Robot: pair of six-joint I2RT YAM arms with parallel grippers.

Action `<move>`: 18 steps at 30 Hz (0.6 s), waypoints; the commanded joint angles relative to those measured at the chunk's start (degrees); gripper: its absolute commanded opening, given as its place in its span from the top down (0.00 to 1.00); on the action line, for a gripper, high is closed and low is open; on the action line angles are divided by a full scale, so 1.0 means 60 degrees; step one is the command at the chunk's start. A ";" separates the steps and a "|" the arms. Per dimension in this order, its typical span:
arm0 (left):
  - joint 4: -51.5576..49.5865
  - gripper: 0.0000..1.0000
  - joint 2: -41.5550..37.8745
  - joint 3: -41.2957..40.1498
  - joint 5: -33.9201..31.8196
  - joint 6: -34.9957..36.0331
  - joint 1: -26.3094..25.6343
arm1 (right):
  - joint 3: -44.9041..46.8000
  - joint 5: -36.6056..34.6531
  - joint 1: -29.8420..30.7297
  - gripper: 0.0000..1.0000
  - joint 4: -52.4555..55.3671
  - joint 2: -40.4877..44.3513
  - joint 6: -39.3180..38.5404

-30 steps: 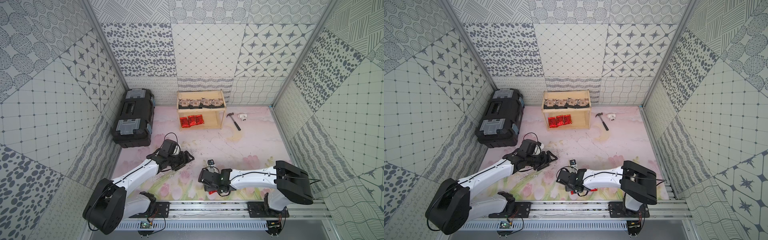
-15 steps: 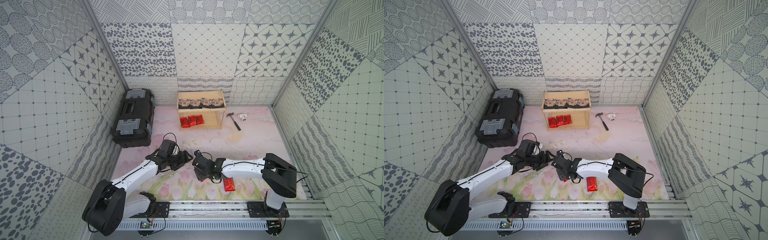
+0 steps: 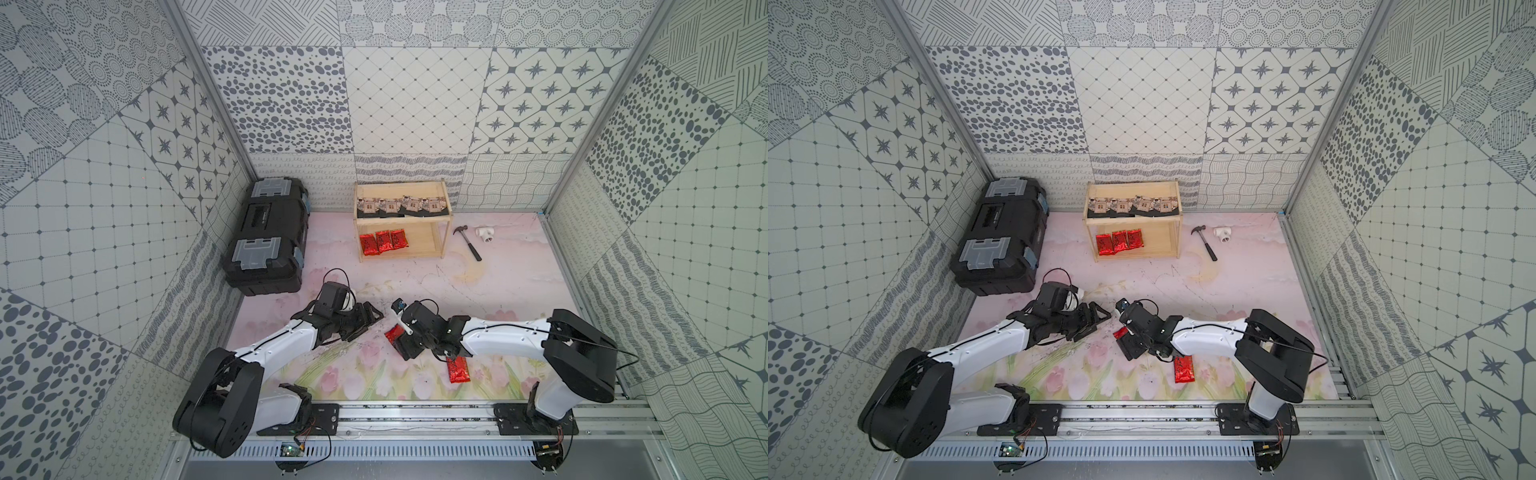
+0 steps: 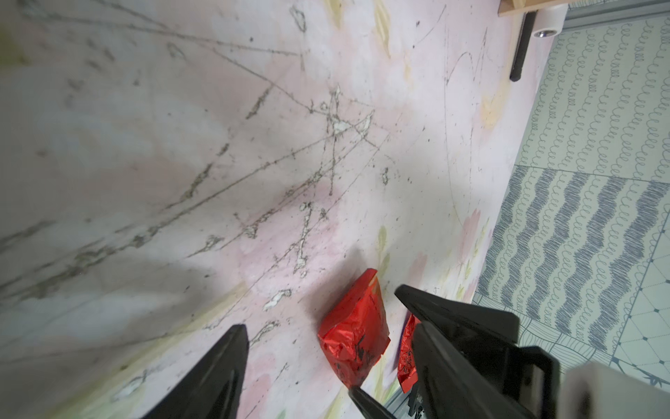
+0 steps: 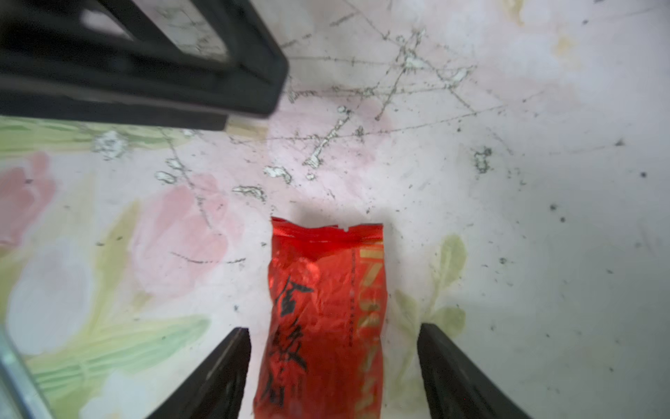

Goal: Place the tea bags on the shelf by color
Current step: Move the tea bag to the center of the board, then pick up the tea bag from the center of the board.

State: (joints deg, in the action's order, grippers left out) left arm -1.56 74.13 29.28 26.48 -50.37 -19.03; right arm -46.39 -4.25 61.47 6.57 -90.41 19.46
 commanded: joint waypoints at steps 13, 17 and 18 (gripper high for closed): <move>0.2652 0.41 0.1365 -0.0167 0.1522 0.0537 -0.0864 | 0.2504 0.0532 0.0133 0.64 -0.3665 0.1128 0.2208; 0.2823 0.47 0.1616 -0.0203 0.1680 0.0551 -0.0978 | 0.2780 0.0463 0.0135 0.70 -0.3790 0.1039 0.2283; 0.2831 0.49 0.1629 -0.0206 0.1701 0.0570 -0.1008 | 0.2817 0.0460 0.0128 0.71 -0.3819 0.1007 0.2298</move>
State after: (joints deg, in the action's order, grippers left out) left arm 10.96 82.70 27.94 33.41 -49.32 -24.21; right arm -30.72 -1.32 62.02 -12.45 -85.43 32.03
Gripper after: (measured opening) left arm 0.526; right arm 0.295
